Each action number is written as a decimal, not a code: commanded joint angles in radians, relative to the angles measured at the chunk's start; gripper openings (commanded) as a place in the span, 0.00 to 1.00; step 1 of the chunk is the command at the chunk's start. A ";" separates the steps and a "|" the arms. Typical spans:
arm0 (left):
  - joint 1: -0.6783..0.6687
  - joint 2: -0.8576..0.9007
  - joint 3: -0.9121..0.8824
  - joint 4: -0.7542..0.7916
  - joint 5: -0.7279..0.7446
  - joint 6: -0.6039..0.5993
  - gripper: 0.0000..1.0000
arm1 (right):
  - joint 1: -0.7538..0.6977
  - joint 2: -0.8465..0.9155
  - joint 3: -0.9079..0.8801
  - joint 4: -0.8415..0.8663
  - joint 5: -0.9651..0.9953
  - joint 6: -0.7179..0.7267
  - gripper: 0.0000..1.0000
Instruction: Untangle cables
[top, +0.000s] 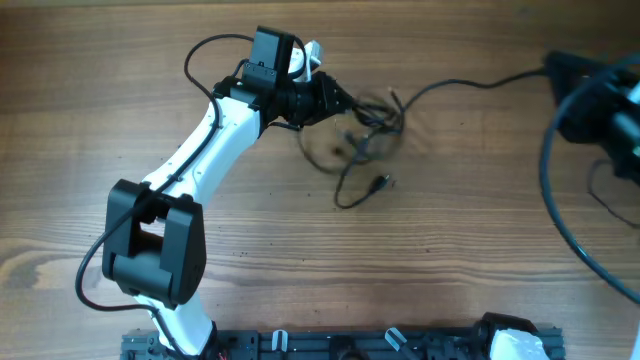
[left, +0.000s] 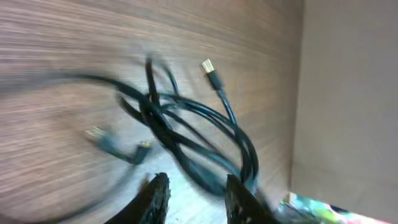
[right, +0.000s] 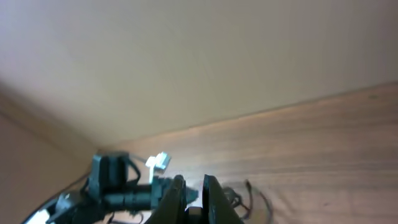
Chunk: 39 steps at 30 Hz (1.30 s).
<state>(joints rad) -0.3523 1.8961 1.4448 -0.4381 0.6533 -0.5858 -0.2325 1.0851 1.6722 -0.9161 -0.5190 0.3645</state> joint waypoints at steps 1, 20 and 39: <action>-0.003 -0.017 0.016 0.040 -0.102 0.004 0.30 | -0.115 -0.029 0.016 -0.071 0.133 0.090 0.04; -0.078 0.051 0.016 0.135 0.052 0.245 0.50 | -0.146 0.555 0.014 -0.506 0.494 -0.076 0.15; -0.383 0.156 0.014 -0.002 -0.364 -0.008 0.39 | -0.146 0.706 0.014 -0.502 0.496 -0.103 0.72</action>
<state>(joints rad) -0.7254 2.0335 1.4464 -0.4385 0.3763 -0.5579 -0.3767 1.7805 1.6775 -1.4204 -0.0151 0.2741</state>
